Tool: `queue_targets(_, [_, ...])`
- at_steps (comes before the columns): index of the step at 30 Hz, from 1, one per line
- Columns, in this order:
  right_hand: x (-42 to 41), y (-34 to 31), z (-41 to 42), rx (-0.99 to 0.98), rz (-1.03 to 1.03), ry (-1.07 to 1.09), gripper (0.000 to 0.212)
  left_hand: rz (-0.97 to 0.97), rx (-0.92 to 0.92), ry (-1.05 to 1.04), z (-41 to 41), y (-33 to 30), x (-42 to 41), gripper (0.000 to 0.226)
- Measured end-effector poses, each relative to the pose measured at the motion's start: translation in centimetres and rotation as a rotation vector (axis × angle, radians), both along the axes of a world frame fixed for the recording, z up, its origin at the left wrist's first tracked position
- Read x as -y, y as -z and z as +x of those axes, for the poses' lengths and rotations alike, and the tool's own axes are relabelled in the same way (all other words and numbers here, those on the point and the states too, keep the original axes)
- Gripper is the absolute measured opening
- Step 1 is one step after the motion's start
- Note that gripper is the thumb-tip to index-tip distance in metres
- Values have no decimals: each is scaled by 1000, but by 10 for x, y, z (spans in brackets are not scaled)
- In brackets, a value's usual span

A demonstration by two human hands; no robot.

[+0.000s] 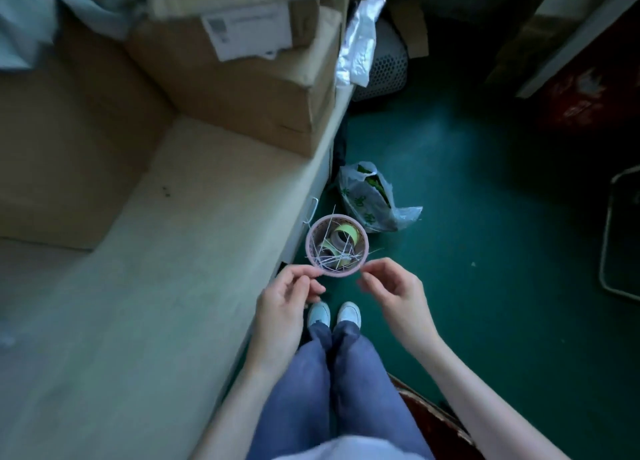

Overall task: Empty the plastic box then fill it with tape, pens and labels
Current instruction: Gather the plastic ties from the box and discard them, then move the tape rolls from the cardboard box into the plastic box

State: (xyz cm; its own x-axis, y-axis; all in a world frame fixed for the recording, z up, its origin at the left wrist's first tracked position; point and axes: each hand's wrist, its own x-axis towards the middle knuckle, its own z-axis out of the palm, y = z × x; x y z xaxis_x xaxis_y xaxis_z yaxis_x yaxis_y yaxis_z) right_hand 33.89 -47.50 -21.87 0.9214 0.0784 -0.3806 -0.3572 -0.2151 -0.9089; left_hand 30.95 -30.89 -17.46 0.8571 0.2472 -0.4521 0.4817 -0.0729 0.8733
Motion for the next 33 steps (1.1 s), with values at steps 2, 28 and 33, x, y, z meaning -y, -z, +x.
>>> queue_targets(2, [-11, -27, -5, 5, 32, -40, 12, 51, 44, 10, -6, -25, -15, 27])
queue_targets(28, [-352, -194, -143, 356, 331, -786, 17, 506, 379, -679, -264, -157, -265, 14])
queue_targets(33, [-400, -202, -177, 352, 379, -932, 15, 604, 328, -795, -312, -170, -290, 15])
